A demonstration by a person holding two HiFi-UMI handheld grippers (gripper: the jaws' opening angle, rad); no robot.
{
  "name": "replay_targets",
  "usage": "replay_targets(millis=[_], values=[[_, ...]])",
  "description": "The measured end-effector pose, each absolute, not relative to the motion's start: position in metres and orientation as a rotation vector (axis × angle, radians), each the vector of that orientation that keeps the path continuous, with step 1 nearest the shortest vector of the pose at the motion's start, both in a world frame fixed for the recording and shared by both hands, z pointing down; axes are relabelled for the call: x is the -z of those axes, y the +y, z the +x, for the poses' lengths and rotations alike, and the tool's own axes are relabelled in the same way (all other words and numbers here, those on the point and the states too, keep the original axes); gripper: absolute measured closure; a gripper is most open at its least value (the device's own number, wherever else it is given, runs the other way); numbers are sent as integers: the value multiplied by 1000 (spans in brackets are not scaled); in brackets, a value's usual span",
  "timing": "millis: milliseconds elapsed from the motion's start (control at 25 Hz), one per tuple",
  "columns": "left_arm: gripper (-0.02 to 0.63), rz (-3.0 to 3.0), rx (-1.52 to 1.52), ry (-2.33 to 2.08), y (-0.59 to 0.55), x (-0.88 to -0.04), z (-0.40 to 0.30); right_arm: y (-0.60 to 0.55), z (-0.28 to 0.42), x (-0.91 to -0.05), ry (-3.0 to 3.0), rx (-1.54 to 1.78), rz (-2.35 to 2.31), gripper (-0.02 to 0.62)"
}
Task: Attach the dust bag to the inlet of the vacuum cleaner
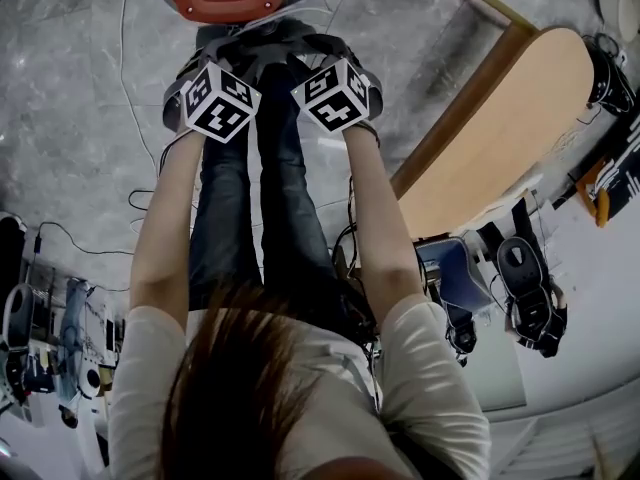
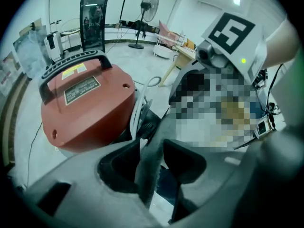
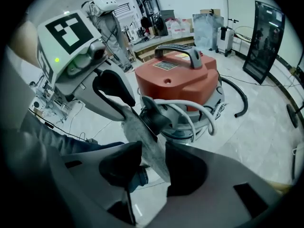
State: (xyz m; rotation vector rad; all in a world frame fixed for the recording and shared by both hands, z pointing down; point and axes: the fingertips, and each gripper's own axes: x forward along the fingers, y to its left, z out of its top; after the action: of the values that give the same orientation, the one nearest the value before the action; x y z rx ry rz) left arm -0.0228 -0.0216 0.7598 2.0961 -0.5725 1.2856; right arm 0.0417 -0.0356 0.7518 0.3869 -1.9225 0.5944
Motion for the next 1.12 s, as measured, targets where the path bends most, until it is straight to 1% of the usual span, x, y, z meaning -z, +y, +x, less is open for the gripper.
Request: replay_targets(millis=[160, 240, 320, 400, 480, 560, 840, 960, 1120], values=[[444, 2083, -1140, -712, -29, -737, -21, -40, 42, -736, -1965, -694, 506, 443], [443, 2047, -1026, -791, -33, -724, -18, -44, 43, -728, -1989, -785, 620, 461], [443, 2009, -929, -862, -37, -711, -18, -48, 45, -720, -2011, -873, 737, 487], [445, 1982, -858, -921, -41, -700, -18, -51, 45, -712, -2029, -946, 836, 528], [445, 1971, -807, -980, -45, -692, -19, -53, 45, -704, -2042, -968, 894, 571], [461, 1975, -772, -1023, -48, -683, -17, -54, 44, -697, -2056, -946, 914, 592], [513, 2004, -705, -1117, -64, -642, -13, -72, 52, -666, -2076, -1014, 1016, 592], [561, 2013, -671, -1150, -71, -619, -10, -84, 56, -641, -2086, -1003, 1064, 594], [588, 2015, -628, -1221, -84, -587, -14, -101, 40, -600, -2161, -1010, 1105, 594]])
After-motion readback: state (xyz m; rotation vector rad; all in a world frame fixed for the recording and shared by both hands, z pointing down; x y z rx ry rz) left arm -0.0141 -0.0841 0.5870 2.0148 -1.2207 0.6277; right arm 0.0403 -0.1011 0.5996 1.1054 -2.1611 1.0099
